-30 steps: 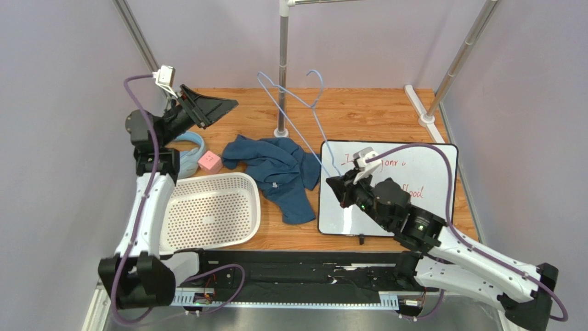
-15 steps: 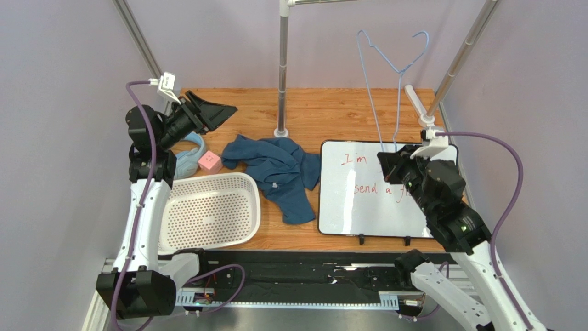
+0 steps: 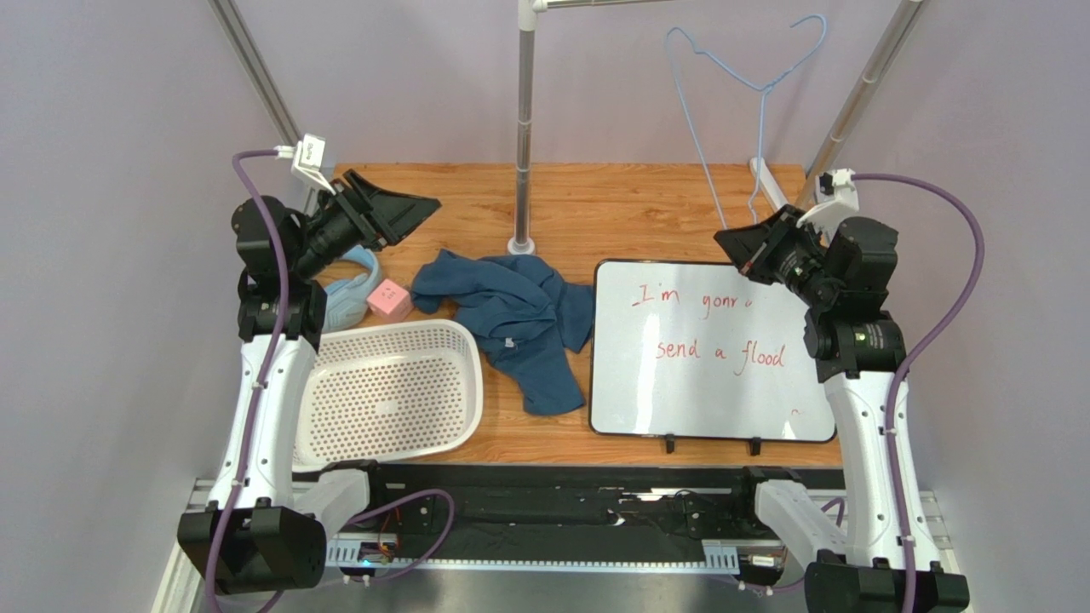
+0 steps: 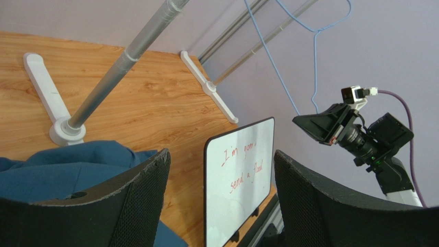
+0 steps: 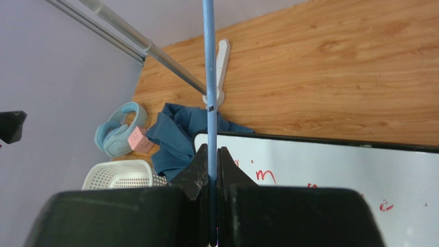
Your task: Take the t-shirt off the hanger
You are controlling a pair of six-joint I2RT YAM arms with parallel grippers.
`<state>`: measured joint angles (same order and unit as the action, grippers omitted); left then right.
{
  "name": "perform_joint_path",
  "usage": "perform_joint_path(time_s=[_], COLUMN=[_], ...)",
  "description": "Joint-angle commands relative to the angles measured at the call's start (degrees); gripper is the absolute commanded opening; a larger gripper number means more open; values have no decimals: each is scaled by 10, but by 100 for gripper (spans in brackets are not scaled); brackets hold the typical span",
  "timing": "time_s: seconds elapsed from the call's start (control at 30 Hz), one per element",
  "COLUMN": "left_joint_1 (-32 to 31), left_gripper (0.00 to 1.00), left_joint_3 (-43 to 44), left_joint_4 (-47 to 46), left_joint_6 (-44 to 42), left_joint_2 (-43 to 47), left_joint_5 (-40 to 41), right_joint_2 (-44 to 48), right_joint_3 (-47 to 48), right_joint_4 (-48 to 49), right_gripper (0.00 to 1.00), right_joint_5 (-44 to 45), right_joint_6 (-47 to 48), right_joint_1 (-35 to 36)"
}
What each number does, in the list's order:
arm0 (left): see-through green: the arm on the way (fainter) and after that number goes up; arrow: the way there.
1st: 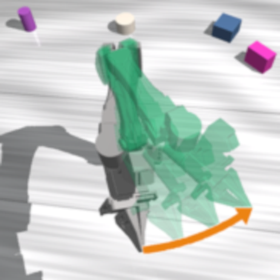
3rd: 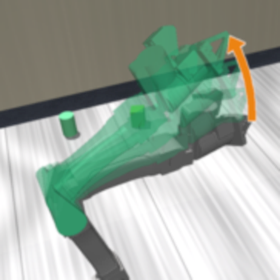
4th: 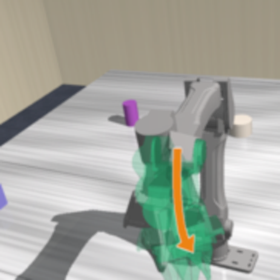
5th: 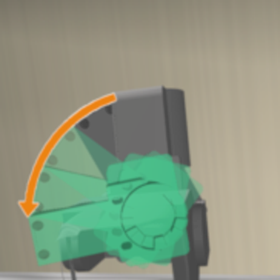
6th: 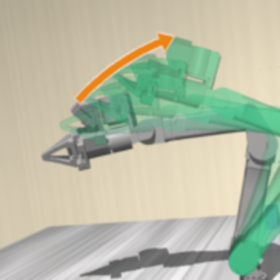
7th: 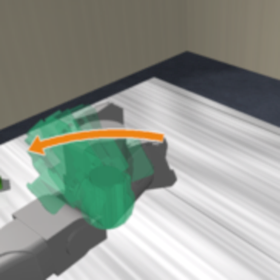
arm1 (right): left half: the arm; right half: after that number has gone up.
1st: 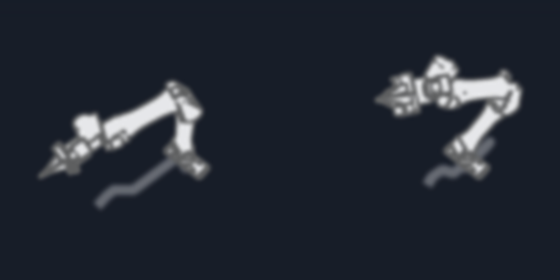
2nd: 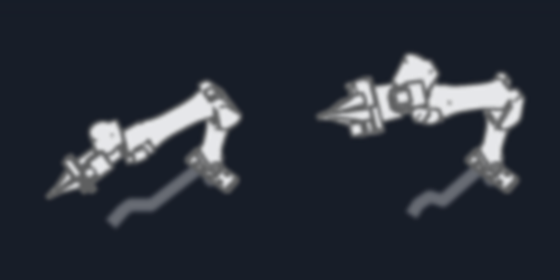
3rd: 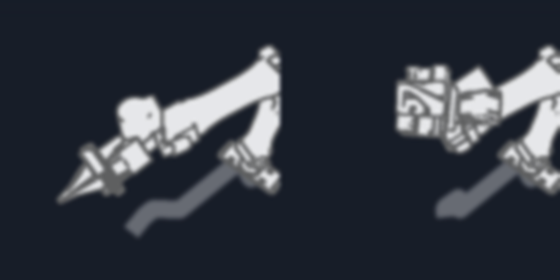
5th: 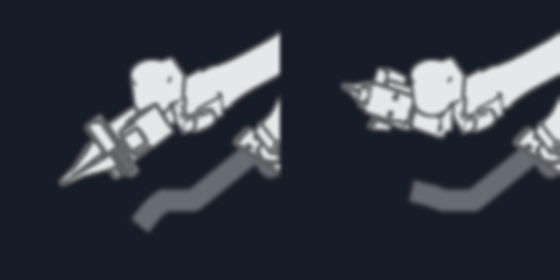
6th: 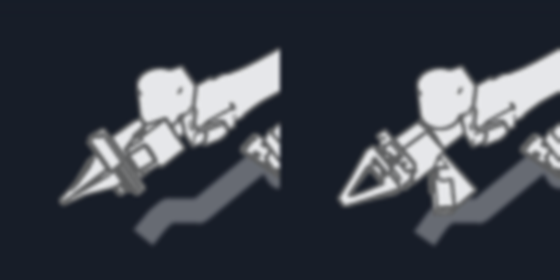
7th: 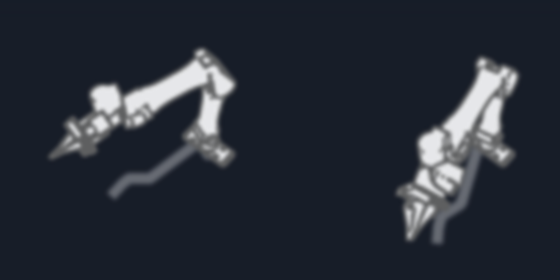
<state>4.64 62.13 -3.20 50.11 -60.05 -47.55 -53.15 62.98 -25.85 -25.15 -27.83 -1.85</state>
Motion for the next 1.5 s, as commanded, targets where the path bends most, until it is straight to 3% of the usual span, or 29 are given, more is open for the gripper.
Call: perform_joint_path(time_s=[0.0, 0.37, 0.77, 1.03, 1.17, 1.27, 1.33, 1.47], left_joint_1=[2, 2, 2, 2, 2, 2, 1, -23], left_gripper=[78, 78, 78, 78, 78, 78, 79, 79], left_joint_3=[7, 6, 4, 3, 2, 3, 4, 30], left_joint_4=[-22, -27, -27, -30, -30, -30, -29, 29], left_joint_6=[-2, 6, 8, 9, 9, 9, 10, -33], left_joint_2=[9, 1, -3, -2, -5, -9, -14, -34], left_joint_5=[-10, -18, -22, -21, -21, -23, -25, -5], right_joint_2=[5, -104, -181, -185, -185, -184, -184, -172], right_joint_3=[46, 171, 174, 155, 182, 210, 218, 222], right_joint_4=[55, 98, 122, 109, 22, -49, -72, -104], right_gripper=[0, 0, 0, 0, 0, 14, 32, 45], right_joint_5=[-42, -113, -227, -235, -188, -108, -84, -43], right_joint_6=[-21, -122, -202, -177, -107, -39, -6, 27], right_joint_1=[-7, -29, -96, -98, -98, -98, -98, -96])
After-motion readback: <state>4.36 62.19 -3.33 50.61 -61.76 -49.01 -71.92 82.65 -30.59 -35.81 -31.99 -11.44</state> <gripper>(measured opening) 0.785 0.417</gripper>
